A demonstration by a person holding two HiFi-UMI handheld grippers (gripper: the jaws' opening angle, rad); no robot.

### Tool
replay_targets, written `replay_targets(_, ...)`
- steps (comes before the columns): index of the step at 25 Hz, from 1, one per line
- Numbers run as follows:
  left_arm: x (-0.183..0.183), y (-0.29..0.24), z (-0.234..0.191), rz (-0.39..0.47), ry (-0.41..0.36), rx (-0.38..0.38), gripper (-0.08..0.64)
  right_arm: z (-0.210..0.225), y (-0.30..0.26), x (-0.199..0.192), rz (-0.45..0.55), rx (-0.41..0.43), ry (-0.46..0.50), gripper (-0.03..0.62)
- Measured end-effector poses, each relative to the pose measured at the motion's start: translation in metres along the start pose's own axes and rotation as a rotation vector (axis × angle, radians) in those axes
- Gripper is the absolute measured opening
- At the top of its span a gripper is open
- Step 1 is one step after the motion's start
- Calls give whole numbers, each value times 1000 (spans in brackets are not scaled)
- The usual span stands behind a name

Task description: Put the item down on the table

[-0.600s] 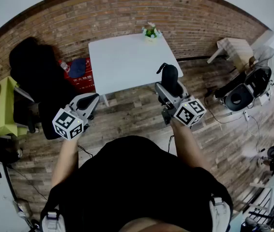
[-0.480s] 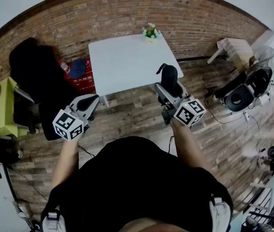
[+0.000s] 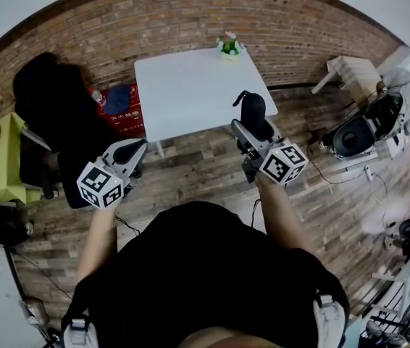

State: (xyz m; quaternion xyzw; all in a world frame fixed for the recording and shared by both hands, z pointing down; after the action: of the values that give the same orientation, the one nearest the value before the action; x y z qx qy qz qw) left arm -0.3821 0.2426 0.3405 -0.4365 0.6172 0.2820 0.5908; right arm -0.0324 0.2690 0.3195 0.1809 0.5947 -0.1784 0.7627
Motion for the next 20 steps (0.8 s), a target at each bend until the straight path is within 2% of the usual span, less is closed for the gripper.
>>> replay_targets(9, 0, -7, -13, -16, -6, -20, 12, 11, -1, -8, -9, -46, -22, 356)
replay_targets(20, 3, -50, -10, -47, -10, -32, 12, 57, 7, -11, -19, -65, -56, 356)
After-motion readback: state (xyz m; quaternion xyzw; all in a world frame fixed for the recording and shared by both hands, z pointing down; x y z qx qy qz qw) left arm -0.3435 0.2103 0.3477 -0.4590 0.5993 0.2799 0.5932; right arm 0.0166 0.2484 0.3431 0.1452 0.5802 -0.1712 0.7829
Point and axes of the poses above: the fingertips, and each gripper's own axes: y backward along the fingers, z to its right, x out of its top, the point moved 7 cm from there along y, backward along the fingers, and after that the axes turned 6 degrees about y, right-handed, at the moved point
